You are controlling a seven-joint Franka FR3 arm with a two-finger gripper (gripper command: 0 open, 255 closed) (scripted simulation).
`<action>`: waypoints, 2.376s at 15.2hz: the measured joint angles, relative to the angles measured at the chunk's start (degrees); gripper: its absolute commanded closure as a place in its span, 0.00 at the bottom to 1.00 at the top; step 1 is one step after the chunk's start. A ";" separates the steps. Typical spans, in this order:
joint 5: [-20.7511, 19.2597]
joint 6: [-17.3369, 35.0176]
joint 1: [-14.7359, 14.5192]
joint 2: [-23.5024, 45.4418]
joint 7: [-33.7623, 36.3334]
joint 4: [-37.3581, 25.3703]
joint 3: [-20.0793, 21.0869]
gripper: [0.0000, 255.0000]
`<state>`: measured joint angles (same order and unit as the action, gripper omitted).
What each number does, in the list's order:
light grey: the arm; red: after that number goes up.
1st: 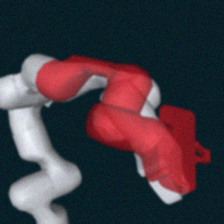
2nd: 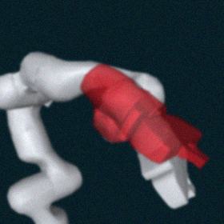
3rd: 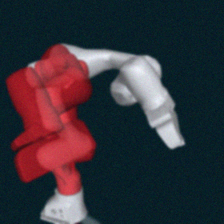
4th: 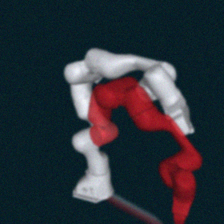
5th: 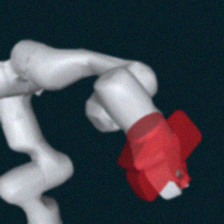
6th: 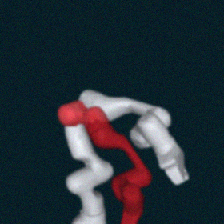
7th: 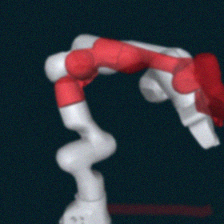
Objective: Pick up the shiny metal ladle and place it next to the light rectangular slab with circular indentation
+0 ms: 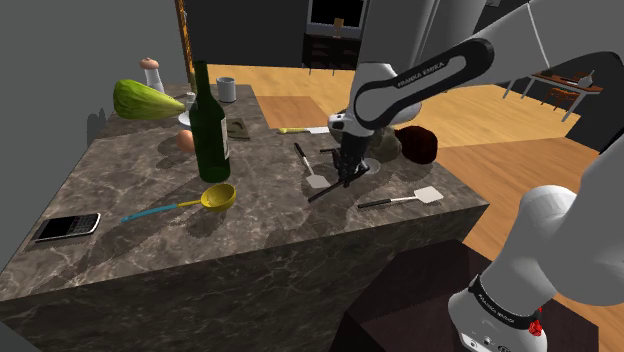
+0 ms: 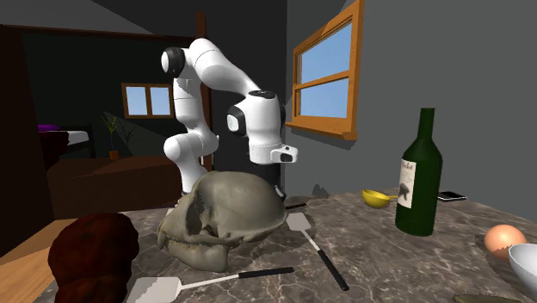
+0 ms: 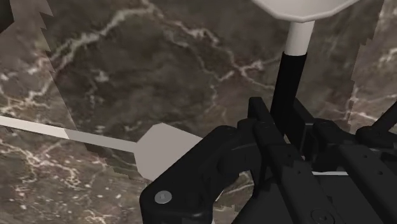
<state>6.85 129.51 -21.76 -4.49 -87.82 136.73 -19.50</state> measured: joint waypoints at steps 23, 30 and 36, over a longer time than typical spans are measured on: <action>-0.53 -16.20 -0.70 1.23 3.51 -17.49 0.95 1.00; 4.54 -20.16 -0.93 17.27 3.58 -36.76 1.93 1.00; 7.86 -27.46 0.87 32.20 5.09 -58.69 3.28 1.00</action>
<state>14.71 102.05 -20.89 27.71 -82.73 78.03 -16.22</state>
